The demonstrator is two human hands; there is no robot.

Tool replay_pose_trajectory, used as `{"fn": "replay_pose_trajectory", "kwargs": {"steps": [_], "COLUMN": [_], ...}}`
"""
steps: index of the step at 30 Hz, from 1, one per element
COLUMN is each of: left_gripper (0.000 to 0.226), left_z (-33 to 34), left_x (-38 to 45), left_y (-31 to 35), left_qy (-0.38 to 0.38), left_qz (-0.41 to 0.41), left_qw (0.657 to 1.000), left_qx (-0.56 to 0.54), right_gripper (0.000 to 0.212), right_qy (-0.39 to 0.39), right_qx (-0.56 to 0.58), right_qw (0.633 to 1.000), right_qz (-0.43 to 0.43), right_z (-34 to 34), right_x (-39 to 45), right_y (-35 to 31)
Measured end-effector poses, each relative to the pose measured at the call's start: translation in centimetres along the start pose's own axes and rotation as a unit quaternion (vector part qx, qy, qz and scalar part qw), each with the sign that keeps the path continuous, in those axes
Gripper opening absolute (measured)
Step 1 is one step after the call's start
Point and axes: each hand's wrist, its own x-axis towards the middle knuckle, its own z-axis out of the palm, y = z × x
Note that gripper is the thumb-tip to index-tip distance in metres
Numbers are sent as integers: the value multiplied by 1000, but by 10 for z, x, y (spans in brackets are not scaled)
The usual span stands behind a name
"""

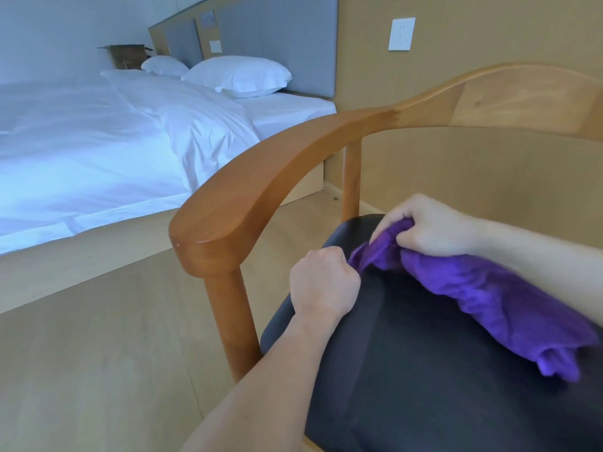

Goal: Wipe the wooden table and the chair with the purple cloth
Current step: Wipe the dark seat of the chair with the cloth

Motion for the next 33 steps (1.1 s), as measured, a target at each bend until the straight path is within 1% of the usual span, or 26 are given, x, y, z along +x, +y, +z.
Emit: {"fn": "replay_pose_trajectory", "kwargs": {"steps": [1, 2, 3, 4, 5, 6, 7, 8, 10, 11, 12, 13, 14, 16, 17, 20, 24, 28, 31, 32, 33], "left_gripper": [24, 24, 22, 20, 17, 16, 14, 13, 13, 16, 18, 20, 19, 15, 15, 18, 18, 22, 21, 20, 20], "left_z": [0, 0, 1, 2, 2, 2, 0, -3, -12, -18, -25, -31, -37, -42, -42, -39, -38, -37, -36, -36, -35], "left_x": [2, 3, 4, 5, 6, 6, 6, 6, 9, 11, 11, 7, -2, -28, -39, -44, -42, -48, -48, -49, -50], "left_y": [0, -1, -1, -2, -2, -2, -1, 1, 6, 8, 7, 5, 2, -7, -12, -17, -18, -21, -20, -19, -18], "left_qy": [1, 2, 4, 3, -2, -9, -18, -33, -97, -138, -174, -196, -199, -161, -137, -100, -75, -47, -45, -44, -45], "left_qz": [-1, -2, -5, -9, -14, -18, -25, -35, -58, -66, -66, -53, -33, 9, 18, 15, 23, 17, 11, 9, 7], "left_qw": [1000, 1000, 1000, 1000, 1000, 1000, 999, 999, 993, 988, 982, 979, 979, 985, 988, 992, 996, 999, 998, 998, 998], "left_qx": [4, 6, 6, 1, -5, -9, -11, -12, -23, -28, -19, 0, 25, 67, 73, 69, 39, 20, 32, 35, 37], "right_gripper": [52, 51, 47, 42, 42, 48, 59, 69, 83, 85, 85, 84, 81, 68, 62, 52, 46, 42, 42, 41, 41], "right_qy": [91, 169, 211, 211, 173, 124, 92, 74, 79, 91, 106, 119, 126, 124, 126, 116, 48, -33, -95, -110, -119], "right_qx": [47, 83, 84, 61, 23, -34, -91, -111, -94, -85, -86, -95, -107, -124, -128, -140, -138, -135, -125, -93, -37], "right_qw": [995, 981, 970, 966, 968, 970, 967, 965, 969, 971, 969, 967, 967, 972, 973, 978, 989, 990, 987, 989, 992], "right_qz": [21, 50, 90, 135, 179, 208, 220, 224, 213, 206, 206, 204, 194, 159, 143, 103, 27, -36, -45, -34, -14], "right_z": [-6, -5, 1, 12, 25, 36, 43, 45, 41, 40, 41, 42, 42, 44, 45, 50, 70, 76, 67, 60, 51], "right_x": [11, 23, 34, 44, 54, 60, 65, 68, 66, 64, 62, 59, 57, 55, 54, 39, -7, -73, -90, -85, -76], "right_y": [9, 18, 27, 35, 43, 47, 46, 43, 45, 48, 50, 51, 50, 48, 46, 33, 1, -22, -29, -30, -32]}}
